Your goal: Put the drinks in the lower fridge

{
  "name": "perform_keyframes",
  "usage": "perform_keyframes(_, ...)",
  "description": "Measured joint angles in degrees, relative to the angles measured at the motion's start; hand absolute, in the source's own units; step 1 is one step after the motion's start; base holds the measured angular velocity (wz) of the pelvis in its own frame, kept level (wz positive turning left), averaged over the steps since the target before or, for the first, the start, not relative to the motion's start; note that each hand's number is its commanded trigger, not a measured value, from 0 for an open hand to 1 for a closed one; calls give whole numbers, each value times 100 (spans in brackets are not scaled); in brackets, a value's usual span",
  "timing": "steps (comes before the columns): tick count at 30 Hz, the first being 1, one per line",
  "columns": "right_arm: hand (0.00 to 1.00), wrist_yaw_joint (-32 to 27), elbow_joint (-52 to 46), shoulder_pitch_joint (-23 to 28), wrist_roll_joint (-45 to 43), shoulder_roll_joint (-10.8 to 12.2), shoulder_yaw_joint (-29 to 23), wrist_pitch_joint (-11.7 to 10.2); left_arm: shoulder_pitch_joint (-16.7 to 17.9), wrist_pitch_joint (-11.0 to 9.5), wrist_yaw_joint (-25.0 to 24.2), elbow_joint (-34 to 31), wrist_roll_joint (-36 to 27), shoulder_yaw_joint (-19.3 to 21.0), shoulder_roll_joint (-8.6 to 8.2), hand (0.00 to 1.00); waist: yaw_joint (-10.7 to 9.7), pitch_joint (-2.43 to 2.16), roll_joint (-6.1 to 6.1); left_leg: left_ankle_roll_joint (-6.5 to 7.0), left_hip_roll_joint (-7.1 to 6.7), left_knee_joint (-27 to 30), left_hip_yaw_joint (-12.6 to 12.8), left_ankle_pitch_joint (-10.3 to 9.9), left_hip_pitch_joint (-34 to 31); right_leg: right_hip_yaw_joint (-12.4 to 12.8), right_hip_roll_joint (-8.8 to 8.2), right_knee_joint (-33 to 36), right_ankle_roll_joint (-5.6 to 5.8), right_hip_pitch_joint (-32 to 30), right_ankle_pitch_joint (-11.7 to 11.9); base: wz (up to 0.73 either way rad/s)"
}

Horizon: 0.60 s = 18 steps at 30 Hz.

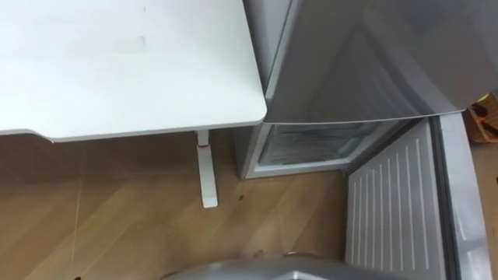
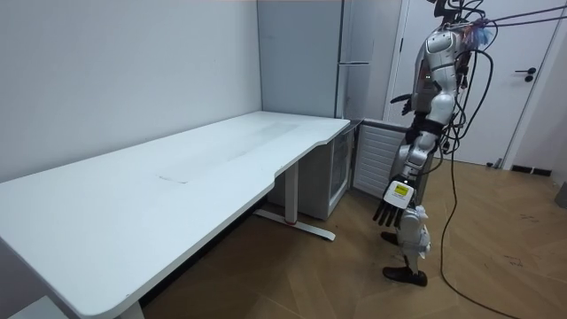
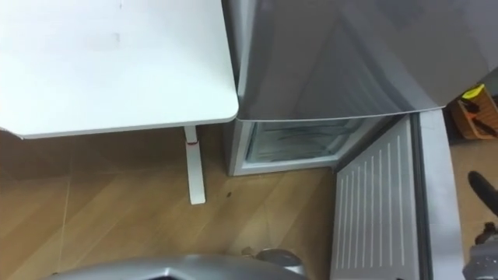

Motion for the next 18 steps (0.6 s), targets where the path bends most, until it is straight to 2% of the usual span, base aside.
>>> perform_keyframes(3,0,-56,8,89,-11,0,-5,-9,-62,0,-29,-26,54,6,0,0,-9,4,120,0,0,-29,0,2,5,-2,7,-20,0,-2,0,0)
perform_keyframes(7,0,-136,82,135,-129,1,-7,-34,-154,-3,-94,-49,157,115,11,0,-45,-14,288,-4,-1,-34,0,8,2,-4,8,-23,2,-19,-3,0)
perform_keyframes(13,0,-180,236,110,191,0,-70,-40,-200,-11,-102,-194,151,111,154,0,-83,-11,257,-11,-6,-12,25,13,-37,65,14,-14,8,-62,-32,-2)
perform_keyframes(14,0,-175,299,110,336,1,-66,-40,-220,-10,-104,-189,145,106,185,0,-90,3,280,-11,-7,-3,24,13,-59,67,12,-19,9,-75,-32,0)
perform_keyframes(18,0,-148,478,118,433,7,-55,-80,-228,-12,-146,-123,101,99,217,0,-79,3,359,-11,0,26,14,12,-101,65,16,-40,8,-95,-31,0)
